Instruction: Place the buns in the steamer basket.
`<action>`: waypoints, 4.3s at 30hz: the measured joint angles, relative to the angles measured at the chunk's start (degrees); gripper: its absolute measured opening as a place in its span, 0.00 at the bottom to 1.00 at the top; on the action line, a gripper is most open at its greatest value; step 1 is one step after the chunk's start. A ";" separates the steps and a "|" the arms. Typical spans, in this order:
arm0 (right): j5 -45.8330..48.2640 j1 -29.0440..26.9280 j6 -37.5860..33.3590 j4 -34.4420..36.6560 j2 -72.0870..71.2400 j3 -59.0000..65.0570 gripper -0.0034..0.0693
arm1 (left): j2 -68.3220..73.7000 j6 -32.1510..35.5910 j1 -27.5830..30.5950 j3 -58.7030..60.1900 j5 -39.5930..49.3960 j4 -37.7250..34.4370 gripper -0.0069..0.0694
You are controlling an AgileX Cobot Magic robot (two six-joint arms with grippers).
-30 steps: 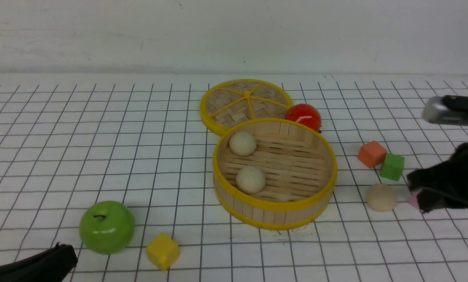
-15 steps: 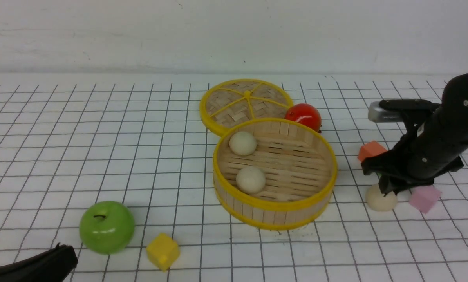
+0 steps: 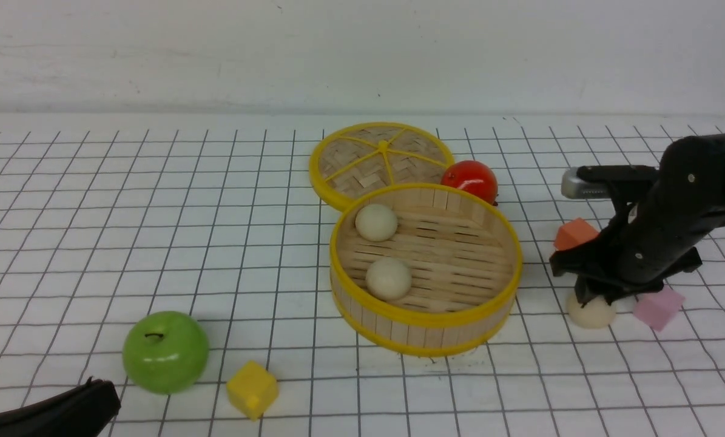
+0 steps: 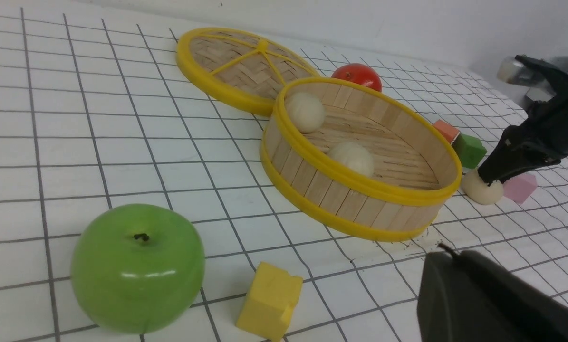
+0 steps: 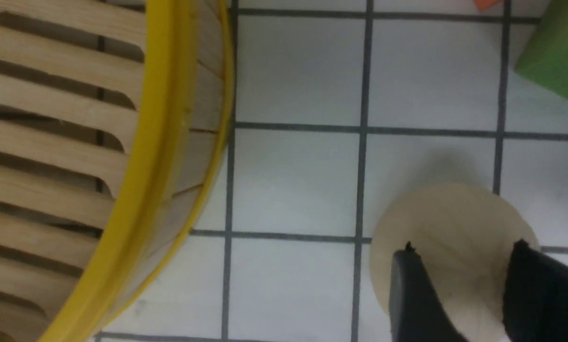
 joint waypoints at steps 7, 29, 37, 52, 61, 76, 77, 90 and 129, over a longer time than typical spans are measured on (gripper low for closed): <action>-0.82 0.00 0.00 -0.97 0.59 -0.22 0.28 | 0.00 0.00 0.00 0.00 0.00 0.00 0.10; -3.54 13.37 -4.17 -0.86 -10.29 -4.65 0.06 | 0.00 0.00 0.00 0.00 0.00 0.00 0.12; -15.26 17.19 -4.17 -1.11 1.28 -8.44 0.11 | 0.00 0.00 0.00 0.00 0.00 0.00 0.12; -9.09 17.24 -3.26 -0.47 -4.16 -8.51 0.68 | 0.00 0.00 0.00 0.04 0.00 0.00 0.14; 18.38 17.24 0.75 -0.89 -27.38 -1.07 0.21 | 0.00 0.00 0.00 0.04 0.00 0.00 0.14; 34.37 17.24 2.74 -0.56 -41.14 6.90 0.02 | 0.00 0.00 0.00 0.06 0.00 0.00 0.16; 34.23 17.24 2.74 -1.62 -41.58 7.63 0.02 | 0.00 0.00 0.00 0.06 0.00 0.00 0.16; -8.13 -4.20 -6.35 2.92 -95.82 59.65 0.02 | 0.00 0.00 0.00 0.06 0.65 0.00 0.18; -11.85 -7.88 -6.52 9.55 -107.56 71.22 0.05 | -3.01 -1.67 3.94 0.21 -0.94 2.16 0.19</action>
